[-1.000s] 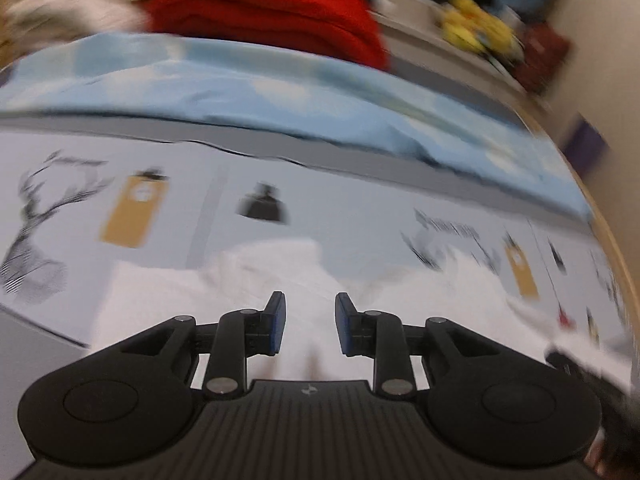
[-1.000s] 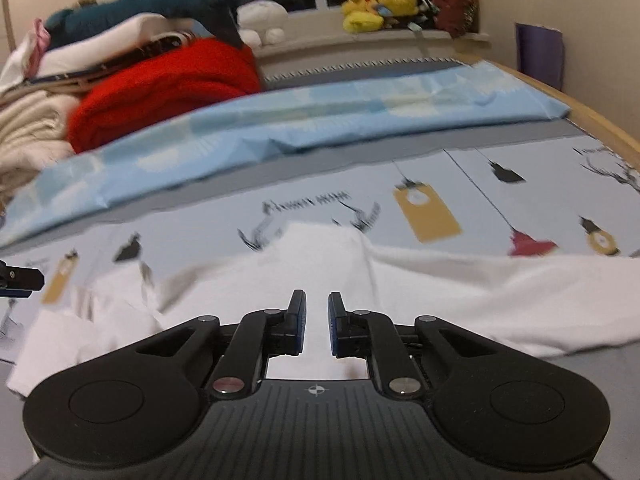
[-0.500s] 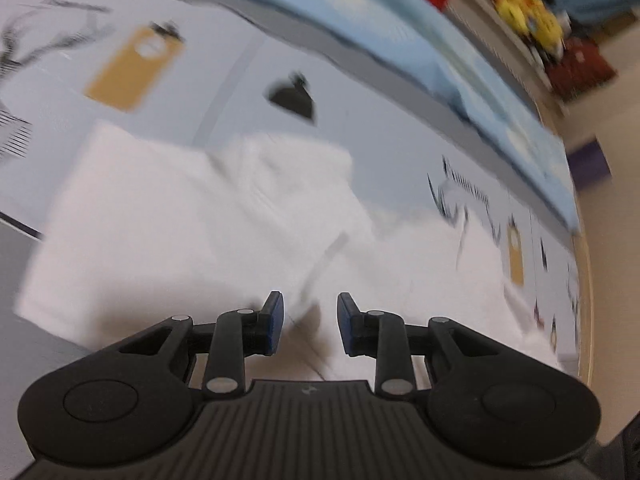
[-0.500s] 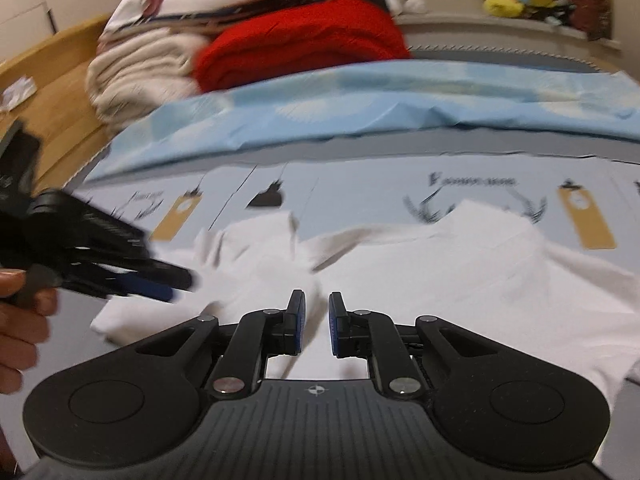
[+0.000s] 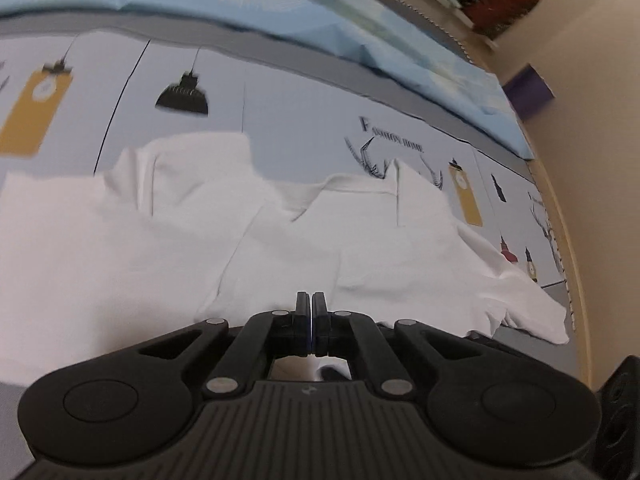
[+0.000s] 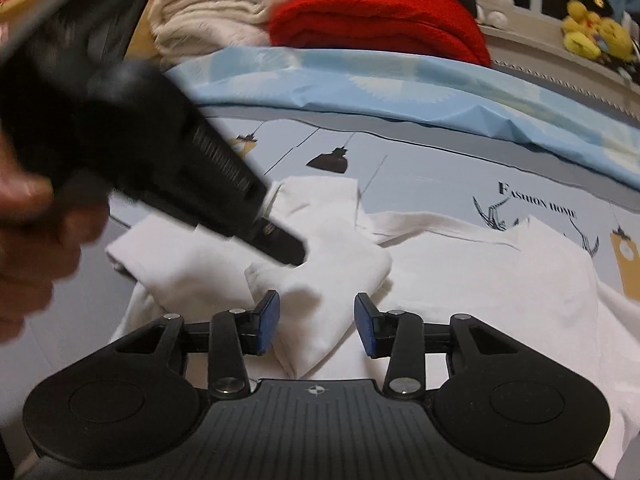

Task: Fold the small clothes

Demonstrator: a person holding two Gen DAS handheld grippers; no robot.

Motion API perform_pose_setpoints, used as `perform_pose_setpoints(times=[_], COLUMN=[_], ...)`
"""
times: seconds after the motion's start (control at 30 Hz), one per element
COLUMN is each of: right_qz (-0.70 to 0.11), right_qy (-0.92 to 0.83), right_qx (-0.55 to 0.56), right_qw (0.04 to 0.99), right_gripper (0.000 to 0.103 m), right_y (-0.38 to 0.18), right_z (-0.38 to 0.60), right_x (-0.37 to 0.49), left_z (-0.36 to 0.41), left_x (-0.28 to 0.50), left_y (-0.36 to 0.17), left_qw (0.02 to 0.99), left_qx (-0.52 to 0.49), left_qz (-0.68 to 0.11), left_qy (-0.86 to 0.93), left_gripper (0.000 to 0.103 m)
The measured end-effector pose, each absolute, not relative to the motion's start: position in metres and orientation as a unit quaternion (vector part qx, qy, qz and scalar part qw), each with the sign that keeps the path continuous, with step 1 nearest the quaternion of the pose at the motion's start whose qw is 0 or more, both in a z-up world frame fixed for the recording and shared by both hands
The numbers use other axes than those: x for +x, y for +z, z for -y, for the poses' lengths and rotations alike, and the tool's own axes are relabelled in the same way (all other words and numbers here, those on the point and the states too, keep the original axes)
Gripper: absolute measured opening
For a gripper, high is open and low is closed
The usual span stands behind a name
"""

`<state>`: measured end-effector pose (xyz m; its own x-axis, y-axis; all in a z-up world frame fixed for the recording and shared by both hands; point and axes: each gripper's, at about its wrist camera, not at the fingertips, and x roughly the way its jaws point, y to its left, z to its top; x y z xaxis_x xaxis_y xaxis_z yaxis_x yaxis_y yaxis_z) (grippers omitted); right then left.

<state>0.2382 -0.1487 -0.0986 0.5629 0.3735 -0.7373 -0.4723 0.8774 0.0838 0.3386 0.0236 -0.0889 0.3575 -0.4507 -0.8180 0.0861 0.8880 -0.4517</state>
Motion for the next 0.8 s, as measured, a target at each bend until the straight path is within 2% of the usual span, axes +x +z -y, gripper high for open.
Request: perform_pose_setpoints(times=[0.07, 0.1, 0.17, 0.2, 0.4, 0.43, 0.5, 0.8], right_qz=[-0.401, -0.402, -0.409, -0.411, -0.412, -0.411, -0.411, -0.399], right_qy=[0.243, 0.243, 0.243, 0.243, 0.248, 0.249, 0.253, 0.250], right_qx=[-0.079, -0.086, -0.091, -0.090, -0.097, -0.098, -0.099, -0.116], right_qw=[0.880, 0.879, 0.875, 0.874, 0.871, 0.871, 0.870, 0.875], right_gripper=[0.043, 0.043, 0.043, 0.043, 0.043, 0.043, 0.043, 0.046], right_y=[-0.102, -0.103, -0.107, -0.108, -0.112, -0.113, -0.113, -0.111], right_z=[0.143, 0.141, 0.138, 0.138, 0.134, 0.133, 0.132, 0.128], right_x=[0.237, 0.236, 0.236, 0.237, 0.237, 0.237, 0.236, 0.237], left_z=[-0.027, -0.031, -0.041, -0.048, -0.053, -0.053, -0.048, -0.012], left_x=[0.341, 0.342, 0.345, 0.346, 0.350, 0.351, 0.351, 0.342], left_y=[-0.089, -0.092, -0.106, -0.112, -0.138, -0.140, -0.139, -0.080], left_qw=[0.810, 0.811, 0.803, 0.796, 0.776, 0.777, 0.782, 0.790], left_qx=[-0.159, -0.154, -0.152, -0.163, -0.189, -0.187, -0.180, -0.177], left_qz=[-0.547, -0.552, -0.571, -0.579, -0.598, -0.596, -0.590, -0.528], left_qy=[-0.135, -0.117, -0.078, -0.064, -0.073, -0.077, -0.086, -0.257], left_gripper=[0.001, 0.005, 0.026, 0.030, 0.029, 0.019, 0.015, 0.013])
